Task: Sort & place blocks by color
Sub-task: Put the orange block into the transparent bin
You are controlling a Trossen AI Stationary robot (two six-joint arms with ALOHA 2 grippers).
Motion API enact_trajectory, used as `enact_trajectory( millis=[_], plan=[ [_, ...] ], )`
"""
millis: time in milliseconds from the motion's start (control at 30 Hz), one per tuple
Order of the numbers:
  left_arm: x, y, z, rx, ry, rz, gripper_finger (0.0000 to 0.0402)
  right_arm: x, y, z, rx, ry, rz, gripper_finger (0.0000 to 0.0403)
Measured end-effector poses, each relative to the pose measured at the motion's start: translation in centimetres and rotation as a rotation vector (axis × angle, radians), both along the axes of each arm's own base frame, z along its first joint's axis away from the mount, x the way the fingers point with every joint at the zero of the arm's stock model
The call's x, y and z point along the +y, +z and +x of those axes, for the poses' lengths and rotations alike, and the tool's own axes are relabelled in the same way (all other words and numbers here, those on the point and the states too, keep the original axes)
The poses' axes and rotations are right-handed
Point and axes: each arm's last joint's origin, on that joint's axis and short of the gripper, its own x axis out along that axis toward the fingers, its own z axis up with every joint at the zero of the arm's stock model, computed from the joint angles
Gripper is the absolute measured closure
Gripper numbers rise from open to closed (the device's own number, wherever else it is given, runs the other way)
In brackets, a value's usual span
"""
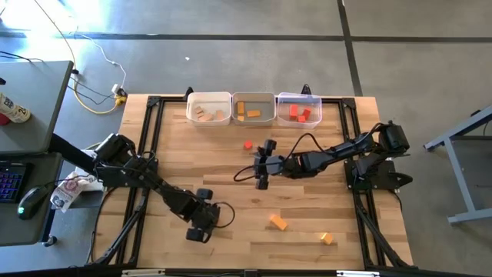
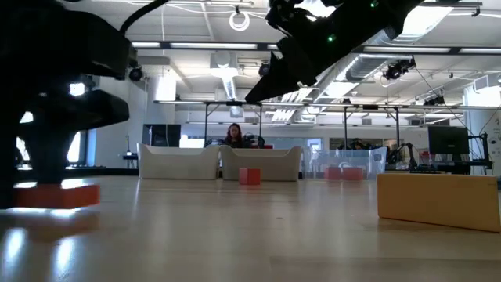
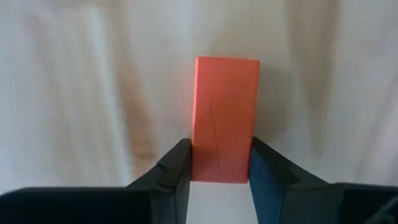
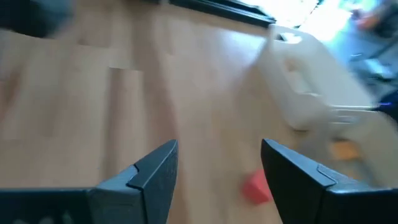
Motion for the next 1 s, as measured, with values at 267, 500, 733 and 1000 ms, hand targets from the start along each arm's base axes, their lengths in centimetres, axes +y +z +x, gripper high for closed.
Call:
enact_trajectory(
  millis=[267, 500, 733, 1000],
  plan=[
    [2.1, 0.7, 0.8, -0.049, 0.050, 0.066, 0.0296, 0.6, -0.1, 0.1, -0.014, 0.107, 0.210, 0.0185],
    [4.6, 0.9, 1.6, -0.091, 0.098, 0.207, 0.0301, 0.8, -0.1, 0.1, -0.034, 0.103, 0.369, 0.0185],
    [6.6, 1.1, 2.3, -0.122, 0.107, 0.348, 0.0298, 0.9, -0.1, 0.1, -0.049, 0.068, 0.500, 0.0185],
    [8.0, 1.8, 3.8, -0.266, 0.109, 0.515, 0.0297, 0.5, -0.1, 0.2, -0.080, -0.021, 0.609, 0.0185]
  ],
)
